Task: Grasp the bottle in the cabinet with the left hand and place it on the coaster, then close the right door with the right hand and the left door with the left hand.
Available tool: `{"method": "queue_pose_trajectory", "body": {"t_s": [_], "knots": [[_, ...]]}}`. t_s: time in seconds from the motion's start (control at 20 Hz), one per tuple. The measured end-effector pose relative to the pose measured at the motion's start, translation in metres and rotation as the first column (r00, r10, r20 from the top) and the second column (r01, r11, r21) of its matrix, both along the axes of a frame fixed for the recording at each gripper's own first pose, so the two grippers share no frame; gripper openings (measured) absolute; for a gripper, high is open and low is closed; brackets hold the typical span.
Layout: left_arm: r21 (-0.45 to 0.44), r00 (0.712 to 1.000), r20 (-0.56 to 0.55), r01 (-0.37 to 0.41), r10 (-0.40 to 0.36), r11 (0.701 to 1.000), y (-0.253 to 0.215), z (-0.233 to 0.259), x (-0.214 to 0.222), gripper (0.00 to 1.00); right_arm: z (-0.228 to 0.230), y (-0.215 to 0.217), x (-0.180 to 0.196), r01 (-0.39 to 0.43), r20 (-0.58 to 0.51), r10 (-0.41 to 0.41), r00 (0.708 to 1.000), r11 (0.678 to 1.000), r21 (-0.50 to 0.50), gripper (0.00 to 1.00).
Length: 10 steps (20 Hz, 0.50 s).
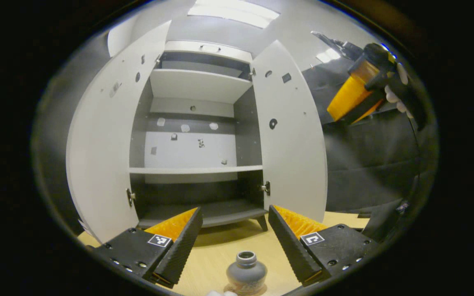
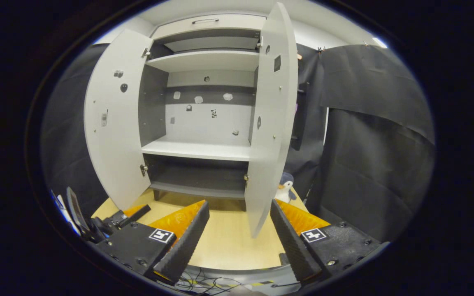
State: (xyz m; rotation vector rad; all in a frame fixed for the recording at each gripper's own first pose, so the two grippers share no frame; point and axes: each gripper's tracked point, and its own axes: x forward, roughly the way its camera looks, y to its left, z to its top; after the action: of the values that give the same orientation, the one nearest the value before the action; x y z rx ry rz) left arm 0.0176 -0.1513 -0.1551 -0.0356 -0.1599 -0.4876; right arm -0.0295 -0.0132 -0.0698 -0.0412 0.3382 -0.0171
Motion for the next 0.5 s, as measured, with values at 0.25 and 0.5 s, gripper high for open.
{"method": "queue_pose_trajectory", "body": {"t_s": [0.25,0.5], "knots": [[-0.055,0.998,0.042,-0.036,0.038,0.998,0.025,0.076,0.0,0.97,0.008,0.011,0.0,-0.015,0.052,0.014,0.999,1.0,0.012,0.98],[-0.079,0.991,0.074,-0.108,0.114,0.991,0.072,0.147,-0.005,0.99,0.009,0.028,0.0,-0.034,0.098,0.029,0.995,0.998,0.053,0.98]]}}
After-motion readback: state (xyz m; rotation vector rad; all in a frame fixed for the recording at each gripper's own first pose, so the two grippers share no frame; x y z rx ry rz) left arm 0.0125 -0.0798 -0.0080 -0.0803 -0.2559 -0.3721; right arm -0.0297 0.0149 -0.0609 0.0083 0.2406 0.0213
